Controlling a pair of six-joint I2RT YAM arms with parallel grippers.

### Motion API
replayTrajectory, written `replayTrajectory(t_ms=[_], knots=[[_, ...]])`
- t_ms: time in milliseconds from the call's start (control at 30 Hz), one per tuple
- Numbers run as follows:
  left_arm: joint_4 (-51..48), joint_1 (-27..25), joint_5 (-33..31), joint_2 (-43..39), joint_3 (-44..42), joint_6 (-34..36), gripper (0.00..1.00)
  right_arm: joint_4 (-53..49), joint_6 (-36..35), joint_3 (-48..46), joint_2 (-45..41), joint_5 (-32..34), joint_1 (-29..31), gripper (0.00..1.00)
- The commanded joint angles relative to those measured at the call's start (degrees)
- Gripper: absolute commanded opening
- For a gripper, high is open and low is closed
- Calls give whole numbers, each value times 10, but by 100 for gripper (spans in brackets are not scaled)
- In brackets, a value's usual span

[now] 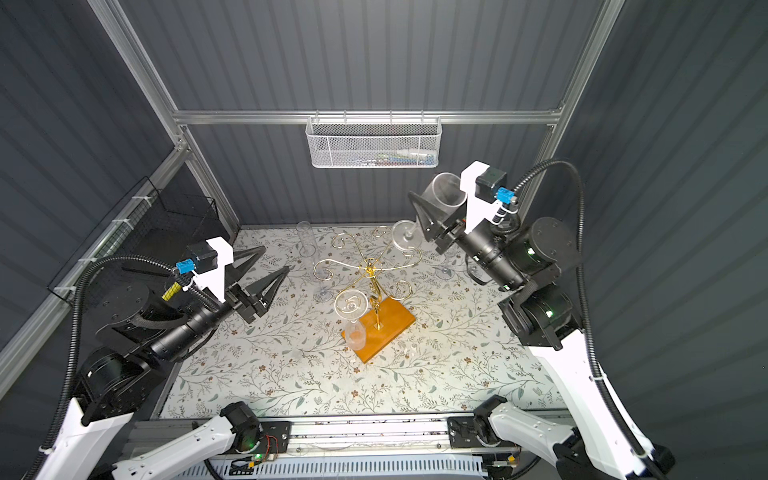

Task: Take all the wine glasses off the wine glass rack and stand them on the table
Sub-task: 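Open the left gripper and draw back while the right gripper carries the glass away, then lower the held glass upright onto the table near the far corner with the right gripper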

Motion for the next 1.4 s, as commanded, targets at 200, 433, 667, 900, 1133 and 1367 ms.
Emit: replayTrajectory(t_ms=[200, 433, 667, 900, 1133, 1367], knots=[[-1, -3, -38, -4, -20, -26, 65, 3, -56, -164, -93, 90, -84, 45], [31, -3, -66, -6, -51, -51, 65, 96, -43, -338, -120, 95, -139, 44], [56, -3, -102, -11, -88, -85, 65, 277, -16, -496, -75, 79, -193, 43], [71, -3, -105, 15, -100, -101, 65, 409, 14, -545, 27, 45, -248, 43], [92, -3, -112, 35, -114, -110, 65, 494, 18, -540, 144, 31, -262, 41], [93, -3, -118, 37, -120, -111, 64, 559, 27, -546, 207, 25, -262, 41]])
